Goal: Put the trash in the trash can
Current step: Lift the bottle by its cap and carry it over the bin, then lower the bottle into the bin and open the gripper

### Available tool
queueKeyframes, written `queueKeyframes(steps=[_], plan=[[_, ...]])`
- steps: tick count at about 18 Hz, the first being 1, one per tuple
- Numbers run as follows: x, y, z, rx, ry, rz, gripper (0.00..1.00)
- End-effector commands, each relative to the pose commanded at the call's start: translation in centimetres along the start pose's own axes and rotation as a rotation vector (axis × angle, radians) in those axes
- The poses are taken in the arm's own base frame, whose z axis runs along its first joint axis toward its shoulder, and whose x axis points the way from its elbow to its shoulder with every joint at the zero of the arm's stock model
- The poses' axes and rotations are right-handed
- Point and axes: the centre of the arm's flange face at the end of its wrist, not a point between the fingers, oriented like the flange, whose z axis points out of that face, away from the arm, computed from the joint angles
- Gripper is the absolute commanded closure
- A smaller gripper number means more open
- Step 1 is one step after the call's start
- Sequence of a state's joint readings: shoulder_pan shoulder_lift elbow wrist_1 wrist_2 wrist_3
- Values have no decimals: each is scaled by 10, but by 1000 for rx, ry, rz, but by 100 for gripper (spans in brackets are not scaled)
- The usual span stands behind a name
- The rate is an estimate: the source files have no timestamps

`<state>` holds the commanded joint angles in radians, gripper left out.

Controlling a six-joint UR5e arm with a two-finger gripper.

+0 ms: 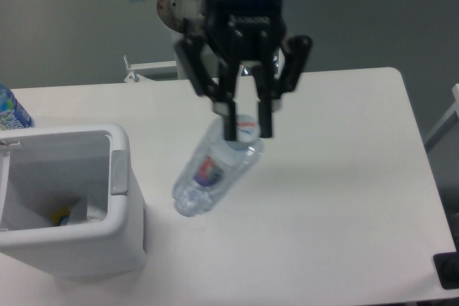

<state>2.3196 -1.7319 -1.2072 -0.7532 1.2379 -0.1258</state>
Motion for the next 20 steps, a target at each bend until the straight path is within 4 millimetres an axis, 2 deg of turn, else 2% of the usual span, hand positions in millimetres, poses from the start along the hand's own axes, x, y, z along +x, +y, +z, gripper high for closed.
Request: queueKeyframes(steps=[3,6,10,13,17,20], plan=[[29,7,-2,-9,41,23,75],[59,27,-1,-40,83,47,75],[75,60,5,-102,106,56,75],[84,77,14,-138,120,59,75],[90,90,27,-170,132,61,75],[87,101,49,-206,131,59,75]])
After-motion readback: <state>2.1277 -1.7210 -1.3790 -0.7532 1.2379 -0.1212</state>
